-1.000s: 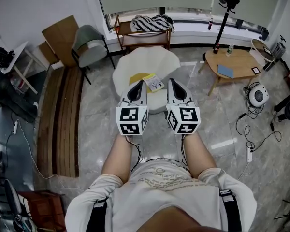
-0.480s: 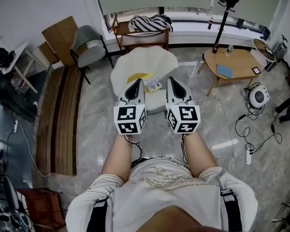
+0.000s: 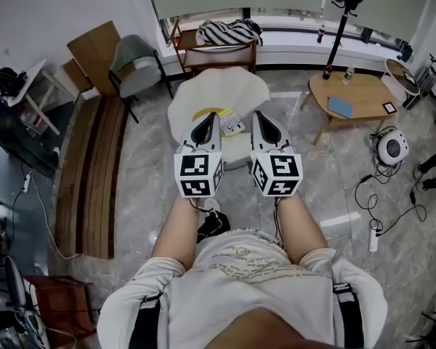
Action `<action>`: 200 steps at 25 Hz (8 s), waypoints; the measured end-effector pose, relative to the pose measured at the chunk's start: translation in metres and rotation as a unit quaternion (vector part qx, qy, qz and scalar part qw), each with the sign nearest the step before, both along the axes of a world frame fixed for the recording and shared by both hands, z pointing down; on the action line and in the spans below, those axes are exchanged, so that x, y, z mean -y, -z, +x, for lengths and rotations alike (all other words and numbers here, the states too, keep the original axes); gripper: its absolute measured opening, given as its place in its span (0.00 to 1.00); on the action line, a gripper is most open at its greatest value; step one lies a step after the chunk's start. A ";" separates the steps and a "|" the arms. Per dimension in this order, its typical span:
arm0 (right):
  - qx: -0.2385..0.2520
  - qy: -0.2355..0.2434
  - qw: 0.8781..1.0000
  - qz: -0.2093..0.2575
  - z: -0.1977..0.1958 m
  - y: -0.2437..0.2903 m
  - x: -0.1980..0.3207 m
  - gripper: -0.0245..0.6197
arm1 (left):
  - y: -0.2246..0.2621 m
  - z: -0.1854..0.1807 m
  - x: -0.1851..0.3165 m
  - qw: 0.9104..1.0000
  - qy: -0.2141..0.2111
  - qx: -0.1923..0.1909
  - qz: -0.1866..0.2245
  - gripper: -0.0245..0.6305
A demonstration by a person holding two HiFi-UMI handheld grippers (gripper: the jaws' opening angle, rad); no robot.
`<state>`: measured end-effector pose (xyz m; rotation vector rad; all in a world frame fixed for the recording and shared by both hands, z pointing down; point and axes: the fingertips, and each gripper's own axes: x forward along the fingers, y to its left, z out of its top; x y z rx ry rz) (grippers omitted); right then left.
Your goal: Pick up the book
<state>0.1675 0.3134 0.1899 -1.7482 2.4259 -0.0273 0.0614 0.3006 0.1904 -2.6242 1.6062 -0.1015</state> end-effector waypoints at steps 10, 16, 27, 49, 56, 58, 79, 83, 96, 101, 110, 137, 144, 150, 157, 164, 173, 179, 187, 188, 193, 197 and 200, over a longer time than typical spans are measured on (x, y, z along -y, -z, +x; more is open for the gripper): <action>-0.002 0.002 1.000 0.000 -0.001 -0.007 0.019 0.08 | -0.002 0.000 0.018 1.000 -0.002 -0.007 0.010 0.06; -0.015 0.002 1.000 0.007 -0.017 -0.010 0.044 0.08 | -0.009 -0.013 0.042 1.000 -0.004 -0.001 0.017 0.06; -0.007 0.008 1.000 -0.004 -0.039 -0.017 0.104 0.08 | -0.022 -0.029 0.104 1.000 -0.011 -0.006 0.007 0.06; -0.024 0.004 0.998 -0.053 -0.075 -0.054 0.260 0.08 | -0.056 -0.086 0.270 0.999 0.015 -0.021 -0.036 0.06; -0.029 0.000 0.998 -0.058 -0.094 -0.051 0.322 0.08 | -0.055 -0.094 0.329 0.999 0.002 -0.016 -0.044 0.06; -0.029 -0.003 0.998 -0.056 -0.098 -0.047 0.344 0.08 | -0.052 -0.096 0.350 0.999 -0.003 -0.015 -0.043 0.06; -0.045 -0.017 0.994 -0.100 -0.131 -0.064 0.484 0.08 | -0.066 -0.120 0.482 0.997 -0.031 -0.011 -0.074 0.06; -0.046 -0.010 0.993 -0.106 -0.129 -0.072 0.495 0.08 | -0.073 -0.118 0.491 0.996 -0.024 -0.012 -0.080 0.06; -0.061 0.022 0.984 -0.168 -0.117 -0.129 0.528 0.08 | -0.131 -0.116 0.510 0.988 0.024 -0.025 -0.152 0.06; -0.060 0.037 0.977 -0.200 -0.114 -0.163 0.539 0.08 | -0.165 -0.115 0.516 0.981 0.042 -0.021 -0.187 0.06; -0.078 0.057 0.963 -0.252 -0.123 -0.233 0.553 0.08 | -0.233 -0.125 0.520 0.966 0.067 -0.023 -0.248 0.06; -0.176 0.106 0.876 -0.435 -0.146 -0.581 0.499 0.08 | -0.537 -0.149 0.449 0.890 0.099 -0.040 -0.442 0.06; -0.202 0.105 0.866 -0.445 -0.144 -0.648 0.501 0.08 | -0.587 -0.150 0.439 0.880 0.093 -0.046 -0.463 0.06; -0.210 0.093 0.860 -0.455 -0.150 -0.701 0.518 0.08 | -0.619 -0.150 0.457 0.882 0.081 -0.041 -0.461 0.06; -0.200 0.040 0.873 -0.444 -0.154 -0.766 0.567 0.21 | -0.652 -0.156 0.448 0.875 0.063 -0.033 -0.479 0.06; -0.279 0.049 0.841 -0.461 -0.168 -0.837 0.593 0.27 | -0.693 -0.177 0.426 0.860 0.068 -0.032 -0.505 0.06; -0.377 0.070 0.793 -0.474 -0.166 -0.904 0.576 0.29 | -0.713 -0.190 0.417 0.849 0.068 -0.055 -0.521 0.06; -0.415 0.054 0.774 -0.475 -0.159 -0.919 0.574 0.29 | -0.714 -0.189 0.417 0.843 0.067 -0.073 -0.528 0.06; -0.451 0.051 0.764 -0.459 -0.161 -0.928 0.570 0.29 | -0.721 -0.193 0.414 0.841 0.057 -0.067 -0.533 0.06; -0.449 0.049 0.764 -0.461 -0.162 -0.929 0.569 0.28 | -0.723 -0.193 0.414 0.842 0.056 -0.066 -0.533 0.06; -0.417 0.021 0.762 -0.494 -0.156 -0.938 0.566 0.28 | -0.725 -0.194 0.412 0.841 0.055 -0.069 -0.535 0.06; -0.437 0.015 0.754 -0.489 -0.155 -0.942 0.568 0.29 | -0.730 -0.198 0.409 0.838 0.059 -0.070 -0.538 0.06; -0.461 0.008 0.748 -0.477 -0.154 -0.946 0.567 0.29 | -0.734 -0.201 0.406 0.834 0.063 -0.070 -0.543 0.06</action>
